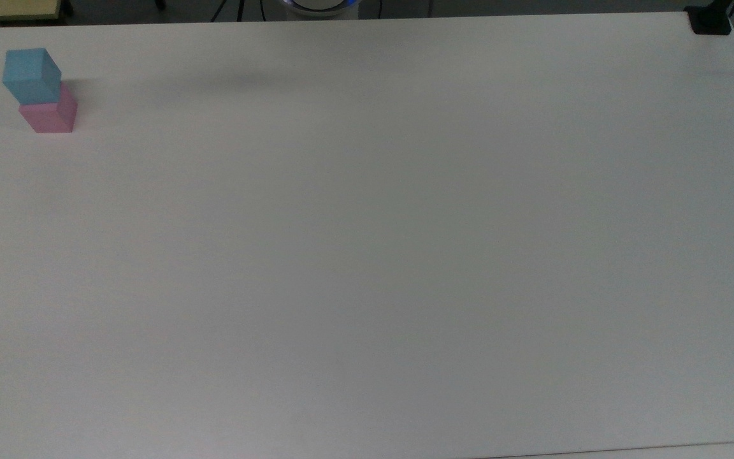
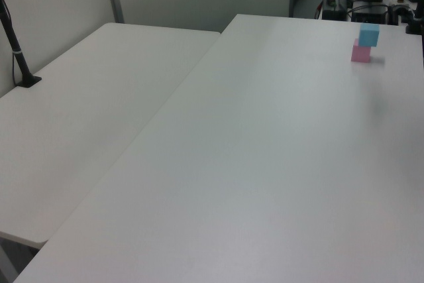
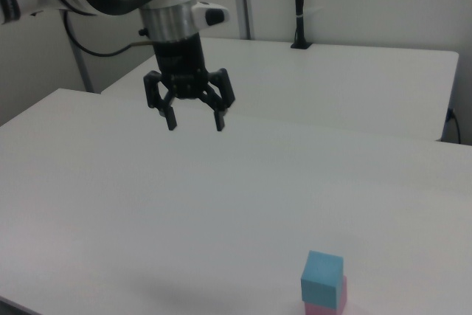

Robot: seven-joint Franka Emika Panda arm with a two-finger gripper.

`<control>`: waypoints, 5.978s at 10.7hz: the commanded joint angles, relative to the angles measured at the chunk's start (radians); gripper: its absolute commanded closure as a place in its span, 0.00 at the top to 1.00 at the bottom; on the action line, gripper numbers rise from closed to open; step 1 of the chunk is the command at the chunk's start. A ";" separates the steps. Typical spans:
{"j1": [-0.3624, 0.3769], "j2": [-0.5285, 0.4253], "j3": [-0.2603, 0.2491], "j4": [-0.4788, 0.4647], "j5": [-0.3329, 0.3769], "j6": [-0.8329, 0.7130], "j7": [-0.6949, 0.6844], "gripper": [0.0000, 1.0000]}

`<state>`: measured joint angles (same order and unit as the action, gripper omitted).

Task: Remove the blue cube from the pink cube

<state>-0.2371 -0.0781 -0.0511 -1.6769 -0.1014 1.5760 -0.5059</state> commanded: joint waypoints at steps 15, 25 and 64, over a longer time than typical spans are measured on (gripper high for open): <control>-0.323 0.224 -0.135 -0.218 0.121 0.493 -0.442 1.00; -0.326 0.273 -0.136 -0.222 0.121 0.523 -0.493 0.54; 0.257 0.021 -0.254 0.132 0.151 -0.131 0.236 1.00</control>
<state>-0.0432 -0.0664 -0.2890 -1.5542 0.0832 1.4512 -0.2777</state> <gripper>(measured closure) 0.000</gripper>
